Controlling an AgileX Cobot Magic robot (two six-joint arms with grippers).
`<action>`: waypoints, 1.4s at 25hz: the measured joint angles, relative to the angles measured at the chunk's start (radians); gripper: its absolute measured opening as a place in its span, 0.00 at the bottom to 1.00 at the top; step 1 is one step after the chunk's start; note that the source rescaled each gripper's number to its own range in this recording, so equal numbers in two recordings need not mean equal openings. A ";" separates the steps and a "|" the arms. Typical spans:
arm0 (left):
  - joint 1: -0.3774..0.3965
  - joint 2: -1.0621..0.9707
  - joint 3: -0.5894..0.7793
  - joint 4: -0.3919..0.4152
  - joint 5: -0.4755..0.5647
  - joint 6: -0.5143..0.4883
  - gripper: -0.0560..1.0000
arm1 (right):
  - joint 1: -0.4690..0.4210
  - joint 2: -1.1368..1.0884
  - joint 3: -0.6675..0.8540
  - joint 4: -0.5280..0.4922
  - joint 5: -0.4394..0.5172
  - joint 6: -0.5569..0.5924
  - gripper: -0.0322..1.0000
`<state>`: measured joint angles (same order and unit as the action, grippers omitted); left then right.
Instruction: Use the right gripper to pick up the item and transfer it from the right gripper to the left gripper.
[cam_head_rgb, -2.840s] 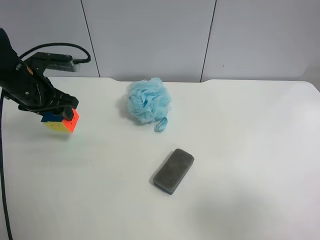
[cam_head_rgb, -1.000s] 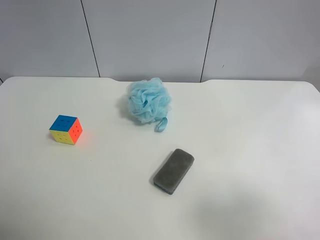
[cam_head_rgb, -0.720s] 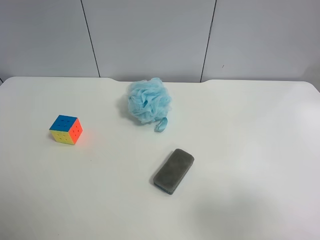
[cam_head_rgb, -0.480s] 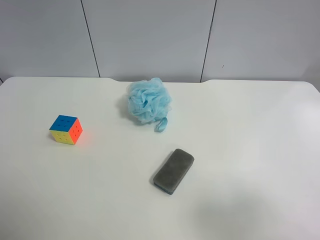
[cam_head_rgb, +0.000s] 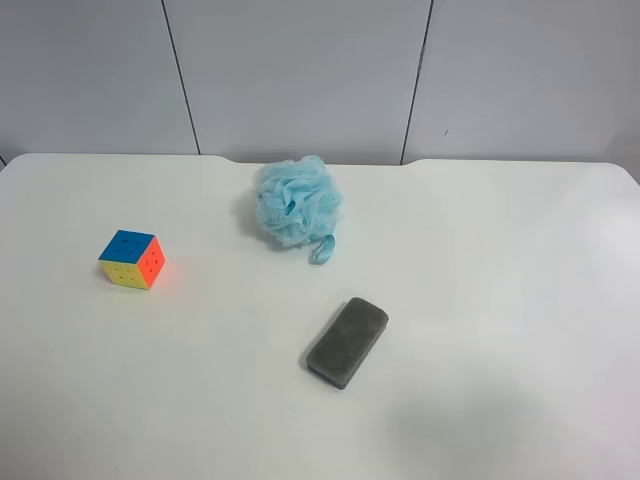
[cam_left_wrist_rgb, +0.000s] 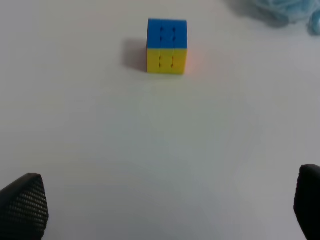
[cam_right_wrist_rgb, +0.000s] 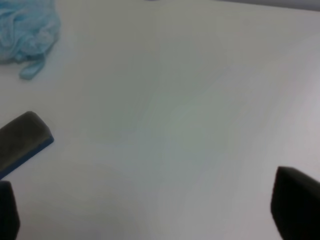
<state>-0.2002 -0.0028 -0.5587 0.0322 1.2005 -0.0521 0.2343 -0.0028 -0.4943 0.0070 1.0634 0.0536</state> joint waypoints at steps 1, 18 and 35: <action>0.000 0.000 0.007 0.001 -0.019 0.000 1.00 | 0.000 0.000 0.000 0.000 0.000 0.000 1.00; 0.017 0.000 0.053 0.008 -0.138 0.000 1.00 | 0.000 0.000 0.000 0.000 0.000 0.000 1.00; 0.199 0.000 0.053 0.008 -0.138 0.000 1.00 | -0.151 0.000 0.000 0.000 0.000 0.000 1.00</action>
<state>-0.0014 -0.0028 -0.5054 0.0405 1.0623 -0.0521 0.0833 -0.0028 -0.4943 0.0069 1.0634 0.0536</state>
